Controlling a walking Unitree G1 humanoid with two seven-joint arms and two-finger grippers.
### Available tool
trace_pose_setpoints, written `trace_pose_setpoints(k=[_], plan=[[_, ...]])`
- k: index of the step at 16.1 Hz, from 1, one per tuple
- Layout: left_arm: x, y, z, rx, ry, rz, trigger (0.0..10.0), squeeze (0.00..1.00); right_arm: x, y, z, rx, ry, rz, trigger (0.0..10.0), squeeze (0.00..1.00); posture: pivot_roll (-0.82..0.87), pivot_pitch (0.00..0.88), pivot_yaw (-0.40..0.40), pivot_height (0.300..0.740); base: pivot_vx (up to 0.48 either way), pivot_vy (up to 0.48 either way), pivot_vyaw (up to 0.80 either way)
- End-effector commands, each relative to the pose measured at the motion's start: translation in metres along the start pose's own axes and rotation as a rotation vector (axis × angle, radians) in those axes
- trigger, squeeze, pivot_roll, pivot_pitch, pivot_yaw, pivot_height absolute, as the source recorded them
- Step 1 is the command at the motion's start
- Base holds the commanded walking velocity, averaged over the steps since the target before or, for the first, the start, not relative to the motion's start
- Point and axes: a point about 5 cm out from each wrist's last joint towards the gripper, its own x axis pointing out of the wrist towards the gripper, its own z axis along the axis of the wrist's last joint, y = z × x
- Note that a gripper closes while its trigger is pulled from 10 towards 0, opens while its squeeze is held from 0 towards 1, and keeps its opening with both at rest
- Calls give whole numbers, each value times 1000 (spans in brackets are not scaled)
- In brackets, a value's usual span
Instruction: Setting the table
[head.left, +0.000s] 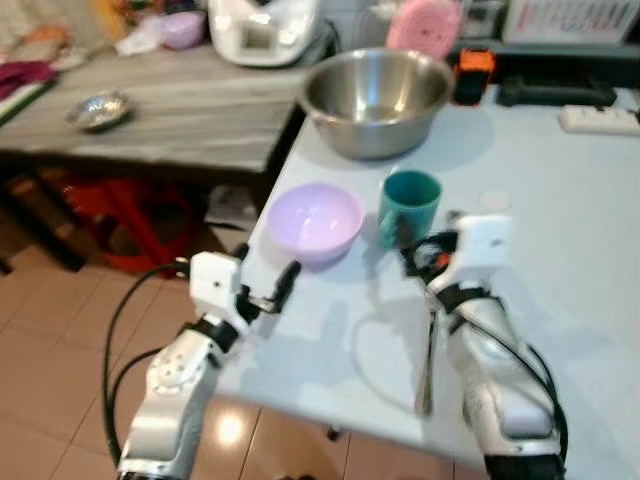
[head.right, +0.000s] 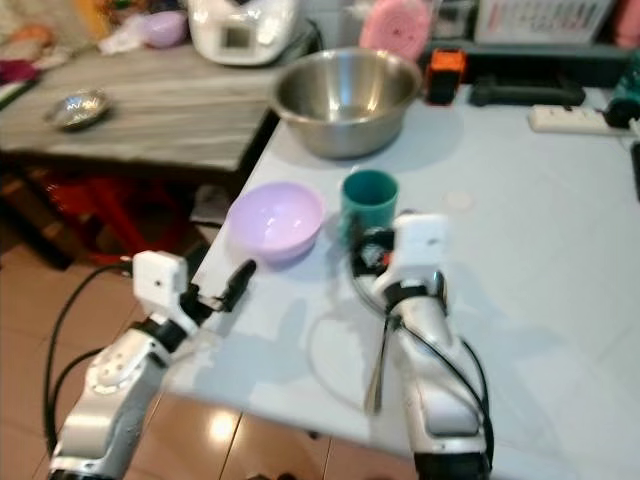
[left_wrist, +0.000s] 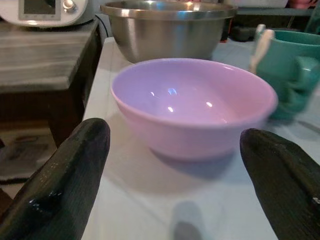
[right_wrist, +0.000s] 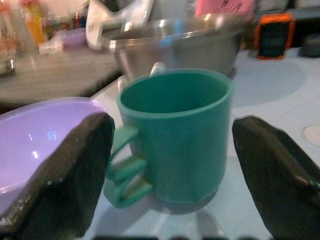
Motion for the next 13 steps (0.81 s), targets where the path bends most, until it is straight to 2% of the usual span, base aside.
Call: trace_pose_setpoints(k=[1, 7, 13], plan=[[-6, 0, -2, 16, 7, 5, 10000, 0, -4, -1, 1, -22, 2, 13, 10000, 0, -161, 134, 102, 740, 0, 0, 0], [-12, 9, -2, 41, 28, 104, 10000, 0, -7, 5, -1, -32, -2, 43, 10000, 0, -151, 141, 99, 740, 0, 0, 0], [-14, 14, -1, 69, 40, 118, 10000, 0, -9, 15, 0, -44, -15, 87, 10000, 0, -145, 143, 106, 740, 0, 0, 0]])
